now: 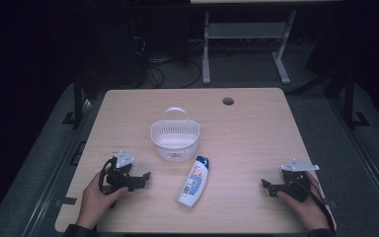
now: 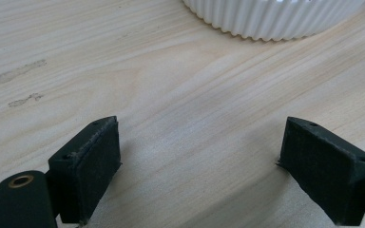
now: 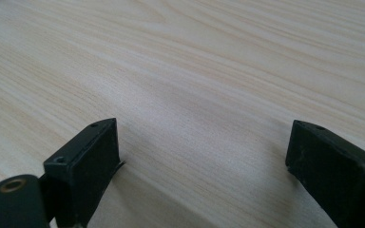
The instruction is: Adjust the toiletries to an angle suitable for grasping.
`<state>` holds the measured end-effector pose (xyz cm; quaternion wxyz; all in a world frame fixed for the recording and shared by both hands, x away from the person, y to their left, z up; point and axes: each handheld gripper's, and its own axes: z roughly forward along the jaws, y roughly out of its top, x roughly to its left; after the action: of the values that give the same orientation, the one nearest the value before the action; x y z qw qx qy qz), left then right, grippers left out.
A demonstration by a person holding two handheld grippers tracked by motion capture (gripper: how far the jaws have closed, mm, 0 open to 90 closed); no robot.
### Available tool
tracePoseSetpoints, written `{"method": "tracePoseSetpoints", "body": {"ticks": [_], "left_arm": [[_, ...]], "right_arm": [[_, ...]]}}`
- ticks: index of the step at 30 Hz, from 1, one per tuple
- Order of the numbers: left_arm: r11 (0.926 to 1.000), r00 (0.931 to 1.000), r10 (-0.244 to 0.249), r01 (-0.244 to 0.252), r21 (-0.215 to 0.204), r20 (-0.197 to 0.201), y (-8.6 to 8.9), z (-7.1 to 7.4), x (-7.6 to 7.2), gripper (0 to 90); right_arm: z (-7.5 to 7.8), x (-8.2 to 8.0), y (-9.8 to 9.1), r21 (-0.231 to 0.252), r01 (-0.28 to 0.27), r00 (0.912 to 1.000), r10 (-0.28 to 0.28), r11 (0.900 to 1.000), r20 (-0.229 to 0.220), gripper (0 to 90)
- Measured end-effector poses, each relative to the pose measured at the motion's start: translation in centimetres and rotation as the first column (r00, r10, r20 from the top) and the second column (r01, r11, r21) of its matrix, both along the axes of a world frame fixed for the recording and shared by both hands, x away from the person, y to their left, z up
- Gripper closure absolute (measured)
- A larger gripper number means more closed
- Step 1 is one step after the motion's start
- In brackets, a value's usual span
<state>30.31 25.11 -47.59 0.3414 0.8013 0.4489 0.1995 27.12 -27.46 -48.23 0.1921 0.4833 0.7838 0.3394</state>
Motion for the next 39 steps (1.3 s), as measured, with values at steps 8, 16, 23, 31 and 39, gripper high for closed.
{"method": "tracePoseSetpoints", "body": {"ticks": [8, 16, 23, 31, 39], "left_arm": [[1.0000, 1.0000, 0.000, 0.000, 0.000, 0.000, 0.0, 0.0, 0.0, 12.5], [1.0000, 1.0000, 0.000, 0.000, 0.000, 0.000, 0.0, 0.0, 0.0, 12.5], [1.0000, 1.0000, 0.000, 0.000, 0.000, 0.000, 0.0, 0.0, 0.0, 12.6], [1.0000, 1.0000, 0.000, 0.000, -0.001, 0.000, 0.0, 0.0, 0.0, 12.5], [1.0000, 1.0000, 0.000, 0.000, 0.000, 0.001, 0.0, 0.0, 0.0, 12.6]], "right_arm": [[0.0, 0.0, 0.0, 0.000, -0.001, 1.0000, 0.001, 1.0000, 0.000, 10.2], [0.2, -0.3, -0.2, 0.011, 0.013, 0.9998, -0.013, 0.9999, 0.018, 33.0], [1.3, -0.9, -0.3, 0.058, -0.016, 0.9998, 0.017, 0.9982, -0.014, 84.4], [2.2, -1.1, 0.6, 0.133, -0.068, 0.9961, 0.075, 0.9887, -0.046, 90.0], [3.1, -1.2, 1.6, 0.170, -0.104, 0.9936, 0.110, 0.9799, -0.026, 90.0]]}}
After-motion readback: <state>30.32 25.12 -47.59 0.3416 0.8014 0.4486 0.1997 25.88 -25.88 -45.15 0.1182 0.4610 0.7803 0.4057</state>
